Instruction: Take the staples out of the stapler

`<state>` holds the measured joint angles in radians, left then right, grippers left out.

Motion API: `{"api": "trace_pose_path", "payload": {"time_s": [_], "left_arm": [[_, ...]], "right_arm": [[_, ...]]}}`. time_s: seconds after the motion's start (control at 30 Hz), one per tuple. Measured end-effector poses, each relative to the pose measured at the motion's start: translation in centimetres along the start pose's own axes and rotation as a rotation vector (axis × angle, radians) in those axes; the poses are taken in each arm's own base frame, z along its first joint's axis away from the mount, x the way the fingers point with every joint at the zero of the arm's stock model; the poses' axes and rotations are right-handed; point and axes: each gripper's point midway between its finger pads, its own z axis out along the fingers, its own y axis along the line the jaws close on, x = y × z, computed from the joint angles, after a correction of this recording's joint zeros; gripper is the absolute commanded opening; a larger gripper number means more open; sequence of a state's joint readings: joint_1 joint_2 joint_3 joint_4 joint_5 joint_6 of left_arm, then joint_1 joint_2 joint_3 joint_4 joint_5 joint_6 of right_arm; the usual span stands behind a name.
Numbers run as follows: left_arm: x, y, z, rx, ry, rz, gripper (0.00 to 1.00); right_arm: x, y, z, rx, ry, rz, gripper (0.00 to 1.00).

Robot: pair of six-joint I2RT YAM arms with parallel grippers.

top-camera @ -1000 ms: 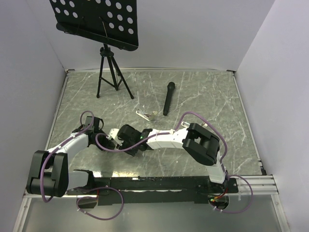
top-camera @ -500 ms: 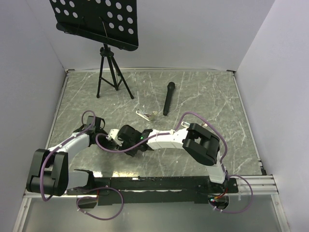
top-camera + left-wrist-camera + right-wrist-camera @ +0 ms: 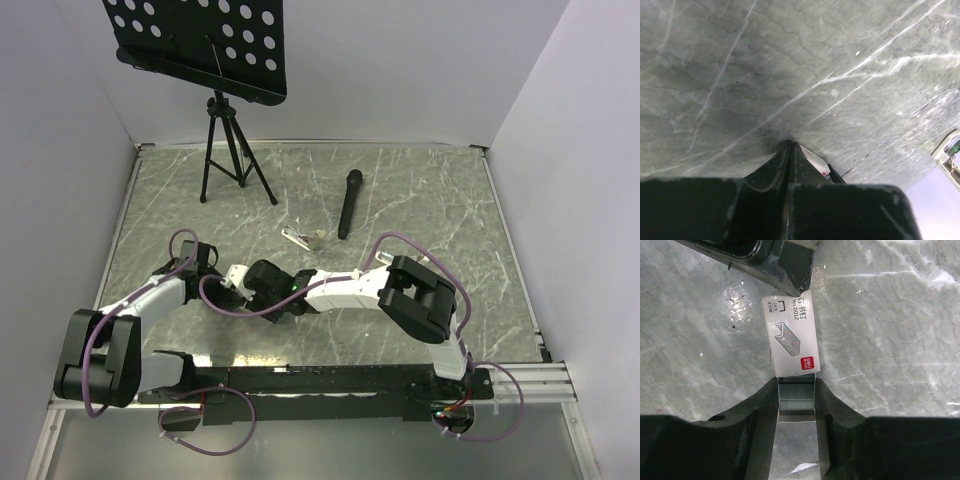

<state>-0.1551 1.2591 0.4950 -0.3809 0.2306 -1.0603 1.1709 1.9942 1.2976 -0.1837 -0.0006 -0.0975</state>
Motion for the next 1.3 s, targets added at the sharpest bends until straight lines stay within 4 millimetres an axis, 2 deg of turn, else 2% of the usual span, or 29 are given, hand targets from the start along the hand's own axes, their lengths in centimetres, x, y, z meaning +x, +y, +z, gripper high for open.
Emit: {"api": "trace_pose_path", "payload": {"time_s": [0.1, 0.17, 0.2, 0.37, 0.53, 0.63, 0.9, 1.2, 1.3], "left_arm": [[0.0, 0.0, 0.0, 0.0, 0.0, 0.001, 0.06], [0.0, 0.0, 0.0, 0.0, 0.0, 0.002, 0.09], [0.0, 0.0, 0.0, -0.001, 0.0, 0.003, 0.15], [-0.2, 0.2, -0.4, -0.014, -0.024, 0.024, 0.23], [-0.8, 0.9, -0.9, -0.064, -0.061, 0.033, 0.21], [-1.0, 1.2, -0.9, -0.082, -0.071, 0.036, 0.19], [-1.0, 1.2, -0.7, -0.083, -0.062, 0.039, 0.17], [-0.8, 0.7, -0.3, -0.067, -0.037, 0.046, 0.15], [-0.7, 0.5, -0.2, -0.059, -0.031, 0.047, 0.15]], "right_arm": [[-0.1, 0.0, 0.0, 0.0, -0.005, -0.001, 0.55], [-0.2, 0.0, 0.0, 0.001, -0.009, -0.001, 0.59], [-0.2, 0.0, 0.0, 0.001, -0.011, -0.001, 0.6], [0.6, -0.3, -1.3, 0.016, -0.007, 0.004, 0.61], [0.6, -0.7, -4.3, 0.045, -0.049, 0.029, 0.6], [0.7, -1.0, -5.3, 0.066, -0.077, 0.049, 0.61], [3.5, -1.4, -4.3, 0.105, -0.032, 0.082, 0.61], [3.9, -1.9, -2.9, 0.143, -0.051, 0.109, 0.61], [3.4, -2.0, -2.6, 0.15, -0.077, 0.116, 0.61]]}}
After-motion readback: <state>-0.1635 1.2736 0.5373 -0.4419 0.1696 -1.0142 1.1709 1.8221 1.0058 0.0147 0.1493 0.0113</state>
